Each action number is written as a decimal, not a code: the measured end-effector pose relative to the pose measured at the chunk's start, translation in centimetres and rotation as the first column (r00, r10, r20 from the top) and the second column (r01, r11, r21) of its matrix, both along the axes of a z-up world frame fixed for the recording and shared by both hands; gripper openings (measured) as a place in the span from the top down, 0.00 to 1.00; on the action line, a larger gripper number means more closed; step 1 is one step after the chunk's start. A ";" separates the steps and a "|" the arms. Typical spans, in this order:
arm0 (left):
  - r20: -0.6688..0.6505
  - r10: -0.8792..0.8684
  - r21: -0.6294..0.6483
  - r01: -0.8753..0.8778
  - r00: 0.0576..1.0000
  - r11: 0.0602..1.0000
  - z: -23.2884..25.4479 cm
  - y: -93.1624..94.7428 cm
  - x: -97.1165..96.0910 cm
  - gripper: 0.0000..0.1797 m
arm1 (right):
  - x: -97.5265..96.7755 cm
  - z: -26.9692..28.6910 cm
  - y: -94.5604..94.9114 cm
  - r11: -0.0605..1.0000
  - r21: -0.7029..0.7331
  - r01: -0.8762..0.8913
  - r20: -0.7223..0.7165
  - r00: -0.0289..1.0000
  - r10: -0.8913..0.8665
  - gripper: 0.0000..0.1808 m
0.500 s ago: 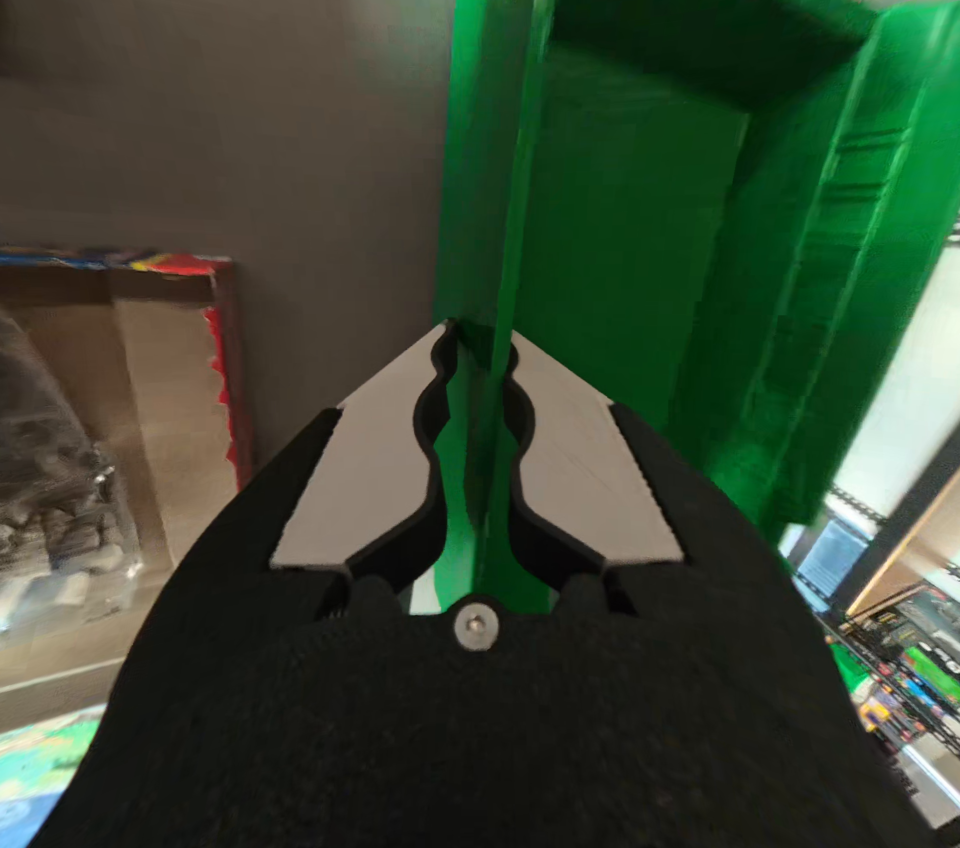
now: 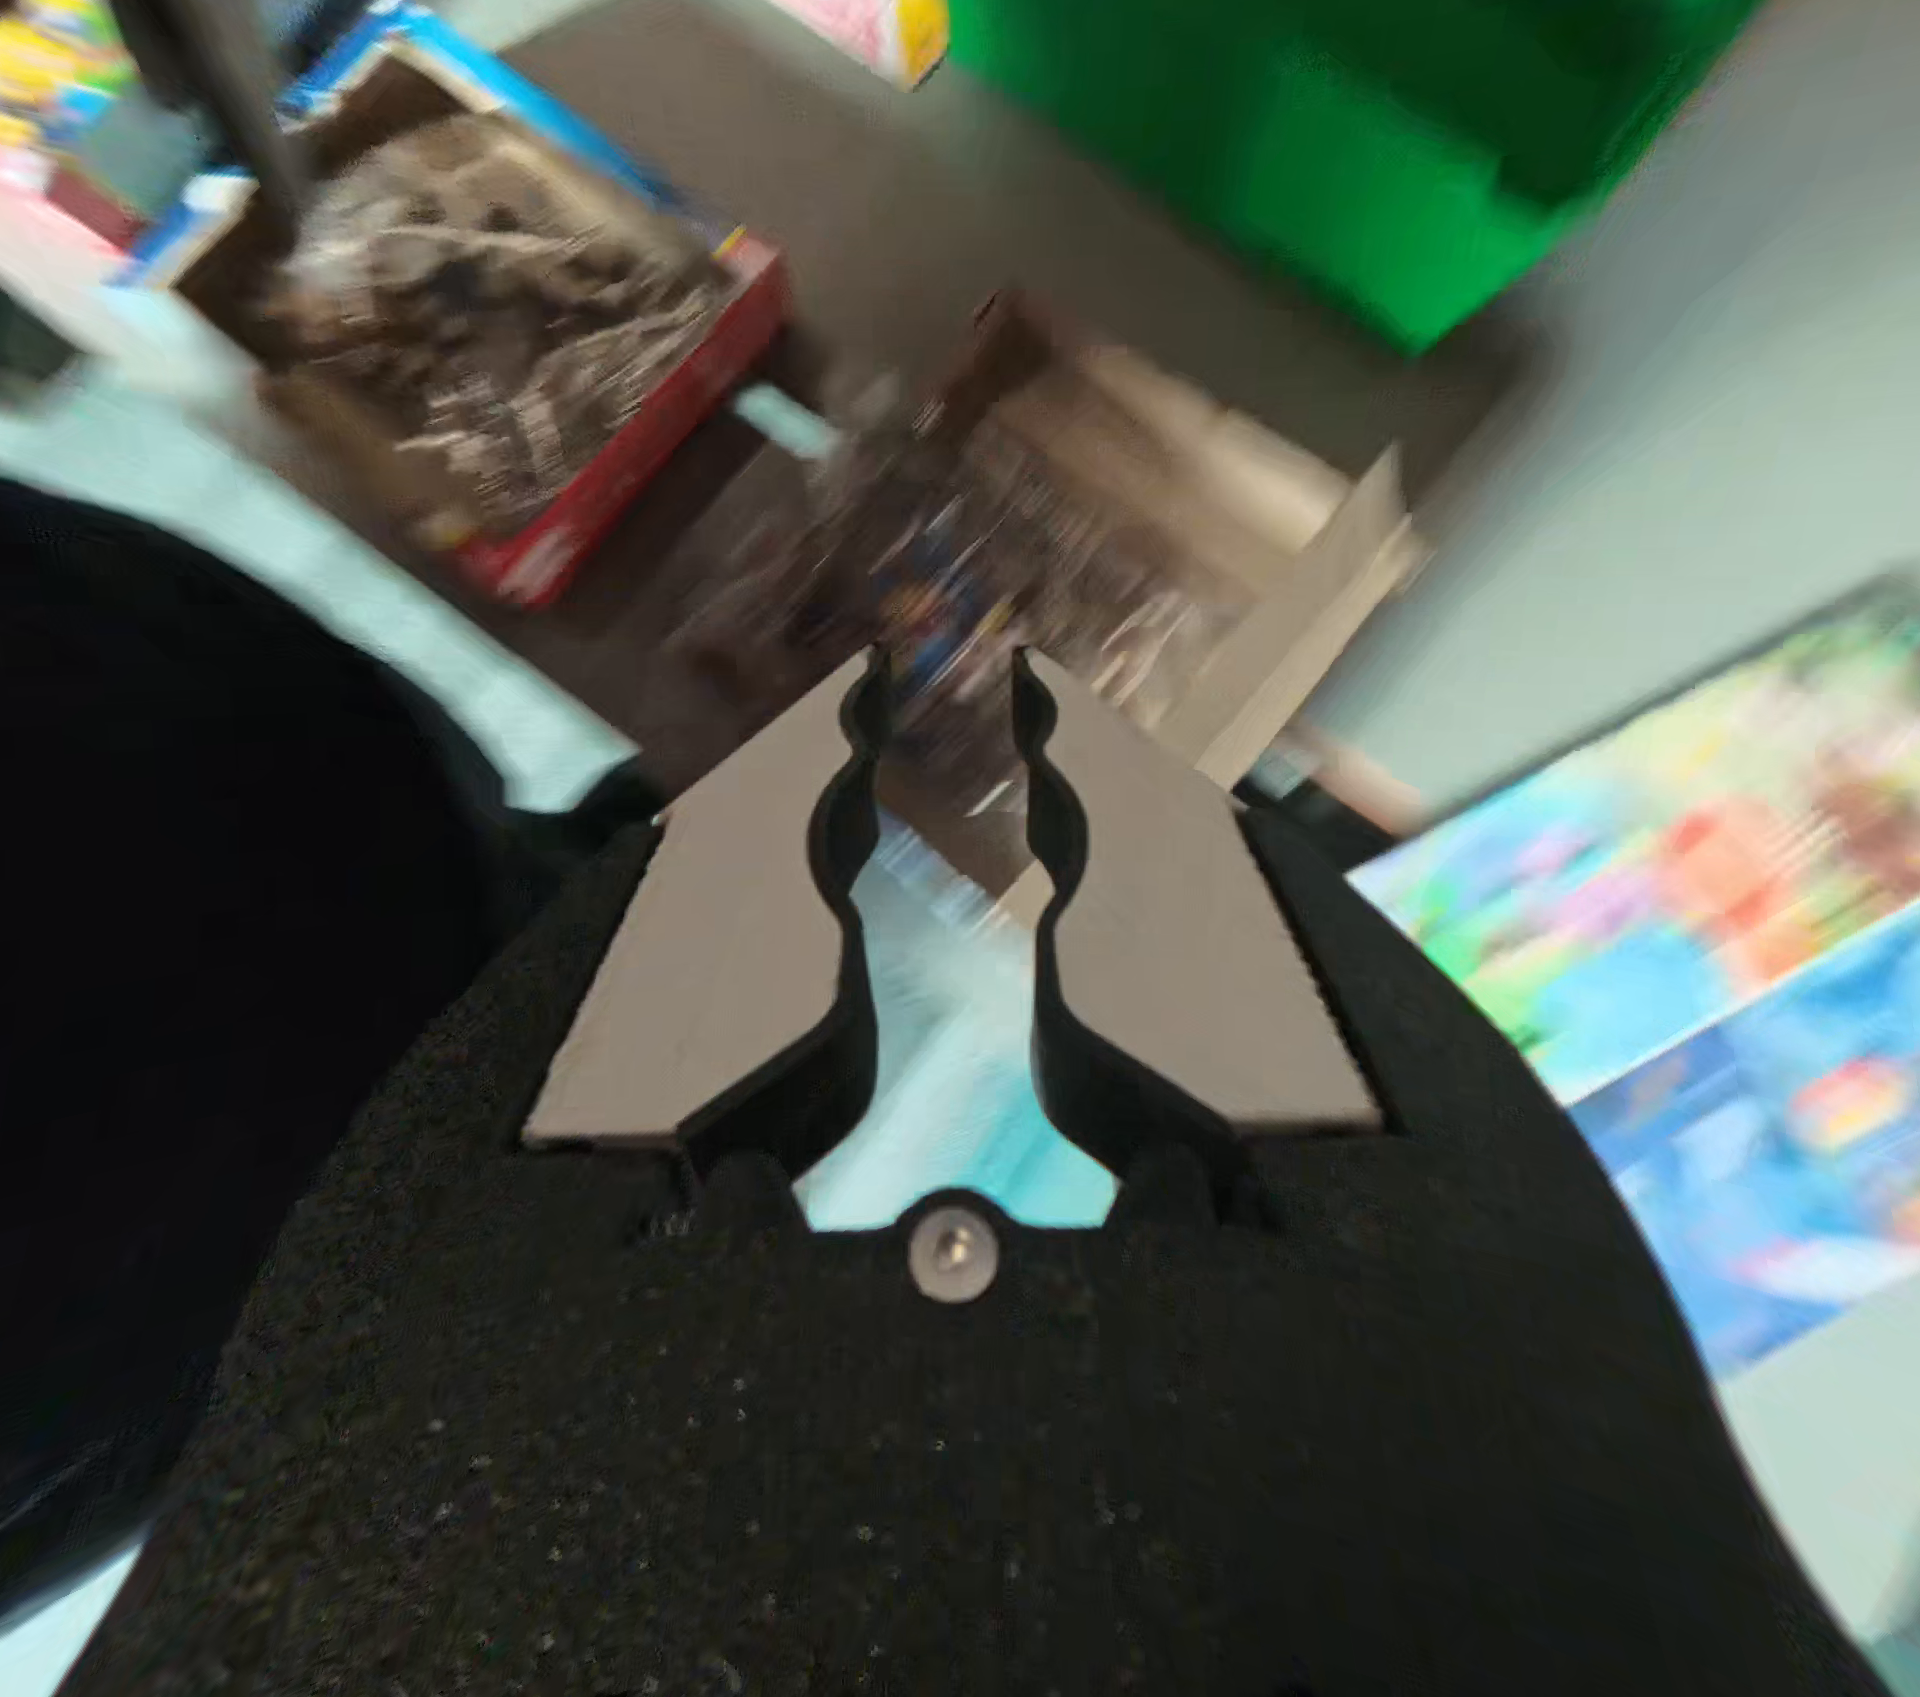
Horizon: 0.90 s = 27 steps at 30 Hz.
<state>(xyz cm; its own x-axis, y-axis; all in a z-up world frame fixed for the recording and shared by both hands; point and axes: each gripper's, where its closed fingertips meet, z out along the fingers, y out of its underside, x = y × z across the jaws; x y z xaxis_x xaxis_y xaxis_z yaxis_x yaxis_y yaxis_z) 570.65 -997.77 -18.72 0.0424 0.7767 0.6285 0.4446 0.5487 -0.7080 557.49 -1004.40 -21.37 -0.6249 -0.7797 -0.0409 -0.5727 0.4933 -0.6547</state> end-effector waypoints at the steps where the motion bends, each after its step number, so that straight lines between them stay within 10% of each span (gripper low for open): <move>1: -0.023 -0.072 -0.006 0.072 0.997 0.997 0.2 0.9 -1.0 0.77 | -1.6 -1.2 5.1 0.992 0.105 0.069 0.046 0.996 -0.074 0.88; 9: -0.094 -0.541 -0.040 0.540 0.835 0.841 -0.1 11.5 -9.2 0.77 | 0.7 -8.2 49.3 0.483 0.808 0.338 -0.013 0.829 -0.559 0.81; 27: 0.063 -0.941 0.004 0.943 0.332 0.333 -2.6 35.0 -30.4 0.77 | -2.1 -4.0 63.2 0.474 0.766 0.434 0.408 0.242 -0.880 0.95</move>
<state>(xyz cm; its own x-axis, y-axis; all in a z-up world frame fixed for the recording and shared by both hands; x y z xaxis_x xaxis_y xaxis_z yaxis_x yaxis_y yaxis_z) 540.27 -962.76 -21.29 0.7310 0.2555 0.6328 0.6824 -0.2773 -0.6763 555.43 -941.22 -25.34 -0.4544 0.1809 -0.8722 0.6434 0.7438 -0.1809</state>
